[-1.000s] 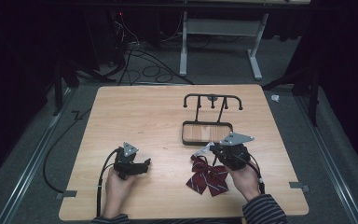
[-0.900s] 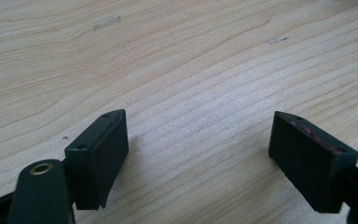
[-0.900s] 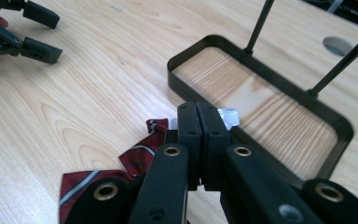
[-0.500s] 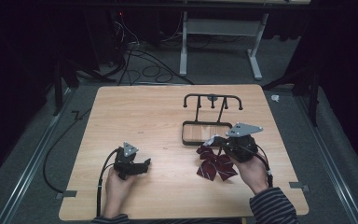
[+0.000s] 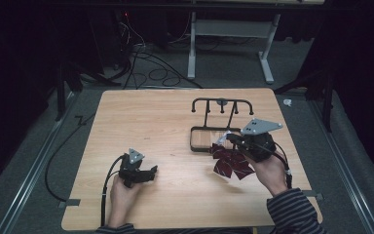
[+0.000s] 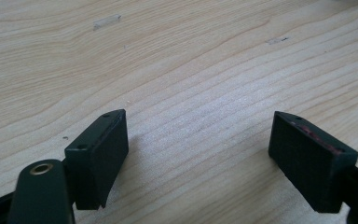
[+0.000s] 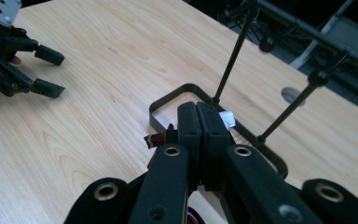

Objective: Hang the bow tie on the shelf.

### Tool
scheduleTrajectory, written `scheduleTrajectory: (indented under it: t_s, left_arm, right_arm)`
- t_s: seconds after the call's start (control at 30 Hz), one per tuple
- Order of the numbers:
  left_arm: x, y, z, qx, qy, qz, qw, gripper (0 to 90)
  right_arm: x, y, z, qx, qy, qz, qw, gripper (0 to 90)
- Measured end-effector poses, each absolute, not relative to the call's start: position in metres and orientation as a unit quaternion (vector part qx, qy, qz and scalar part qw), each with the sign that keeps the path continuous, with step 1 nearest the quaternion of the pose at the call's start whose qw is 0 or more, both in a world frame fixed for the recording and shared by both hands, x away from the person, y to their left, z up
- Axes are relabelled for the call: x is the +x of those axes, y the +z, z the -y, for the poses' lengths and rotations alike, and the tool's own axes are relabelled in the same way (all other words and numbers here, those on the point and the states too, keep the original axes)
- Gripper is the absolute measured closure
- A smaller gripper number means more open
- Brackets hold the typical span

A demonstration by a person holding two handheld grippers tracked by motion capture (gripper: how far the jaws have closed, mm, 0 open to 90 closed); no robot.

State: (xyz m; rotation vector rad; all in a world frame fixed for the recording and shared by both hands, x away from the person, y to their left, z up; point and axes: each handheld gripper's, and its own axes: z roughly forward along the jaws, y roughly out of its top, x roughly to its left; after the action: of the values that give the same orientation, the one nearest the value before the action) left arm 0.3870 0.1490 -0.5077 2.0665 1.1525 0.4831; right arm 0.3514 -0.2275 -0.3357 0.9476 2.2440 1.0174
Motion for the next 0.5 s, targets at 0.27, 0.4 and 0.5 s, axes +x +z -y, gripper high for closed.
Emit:
scheduleTrajectory:
  t_s: [0.27, 0.4, 0.5]
  left_arm:
    - [0.387, -0.508, -0.149, 0.800, 0.186, -0.446, 0.356, 20.6]
    - [0.387, -0.508, -0.149, 0.800, 0.187, -0.446, 0.356, 20.6]
    - [0.387, -0.508, -0.149, 0.799, 0.187, -0.447, 0.356, 20.9]
  right_arm:
    - [0.356, -0.316, 0.230, 0.330, 0.380, -0.826, 0.254, 90.0]
    - [0.355, -0.306, 0.228, 0.320, 0.386, -0.824, 0.263, 90.0]
    - [0.356, -0.301, 0.228, 0.315, 0.393, -0.823, 0.265, 90.0]
